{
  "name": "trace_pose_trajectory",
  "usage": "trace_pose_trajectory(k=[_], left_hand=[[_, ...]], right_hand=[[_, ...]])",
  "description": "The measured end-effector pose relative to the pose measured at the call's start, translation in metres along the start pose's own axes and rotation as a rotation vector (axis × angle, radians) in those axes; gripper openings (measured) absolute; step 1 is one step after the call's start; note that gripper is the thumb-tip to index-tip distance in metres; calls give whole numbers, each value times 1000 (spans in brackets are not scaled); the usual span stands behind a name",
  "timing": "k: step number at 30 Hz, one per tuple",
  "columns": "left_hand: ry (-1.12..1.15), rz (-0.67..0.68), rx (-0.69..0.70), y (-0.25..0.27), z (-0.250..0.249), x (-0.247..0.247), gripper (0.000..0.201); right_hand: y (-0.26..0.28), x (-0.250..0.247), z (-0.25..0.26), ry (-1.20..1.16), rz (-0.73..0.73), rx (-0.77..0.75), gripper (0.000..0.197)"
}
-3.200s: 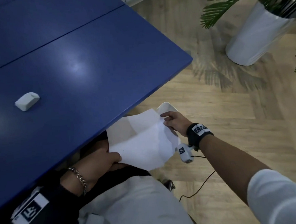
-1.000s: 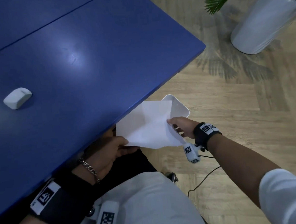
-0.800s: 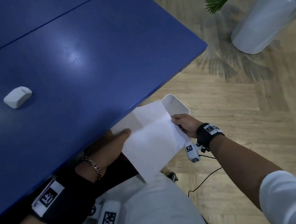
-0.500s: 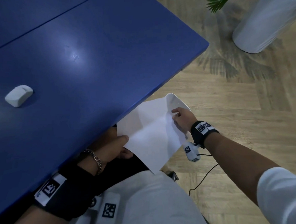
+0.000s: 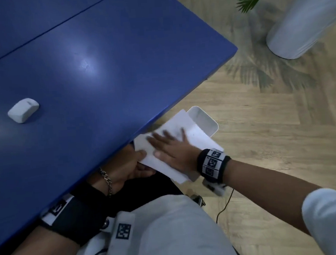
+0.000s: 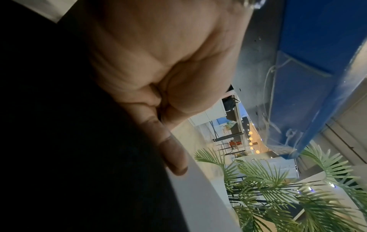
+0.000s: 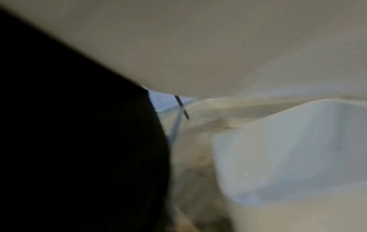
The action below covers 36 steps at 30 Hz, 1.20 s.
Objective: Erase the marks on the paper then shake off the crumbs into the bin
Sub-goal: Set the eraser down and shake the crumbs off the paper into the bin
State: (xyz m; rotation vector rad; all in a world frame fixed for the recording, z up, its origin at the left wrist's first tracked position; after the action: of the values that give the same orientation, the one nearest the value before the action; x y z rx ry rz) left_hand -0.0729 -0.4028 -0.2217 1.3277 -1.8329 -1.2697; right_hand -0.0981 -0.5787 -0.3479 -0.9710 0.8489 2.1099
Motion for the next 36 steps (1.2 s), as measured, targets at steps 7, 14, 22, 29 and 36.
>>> trace_pose_trajectory(k=[7,14,22,29,36], left_hand=[[72,10,1,2,3,-2,12],[74,23,4,5,-1,2,18],[96,69,-12,0,5,-5,28],[175,89,-49,-4,8,-16,11],[187,84,-17,-3,12,-21,9]], right_hand=[[24,-18,-85,31,-17,608,67],[16,-51,48,-343,-313,-355,64],[35,4,-83,96,147,386,48],[34,-9,-109,-1120,-317,705,31],[64,7,-116,-1352,-174,680,30]])
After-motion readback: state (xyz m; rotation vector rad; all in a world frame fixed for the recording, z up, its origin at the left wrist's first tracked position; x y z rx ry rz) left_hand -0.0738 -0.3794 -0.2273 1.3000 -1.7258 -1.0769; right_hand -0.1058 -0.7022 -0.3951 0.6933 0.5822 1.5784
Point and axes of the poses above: each hand's wrist, its own y-axis away from the middle knuckle, its own x-axis out of the palm, z = x × y, the point moved 2 cm from there along -y, towards the middle knuckle, and after that the axes turned 13 degrees about -x, right-handed, at the moved point
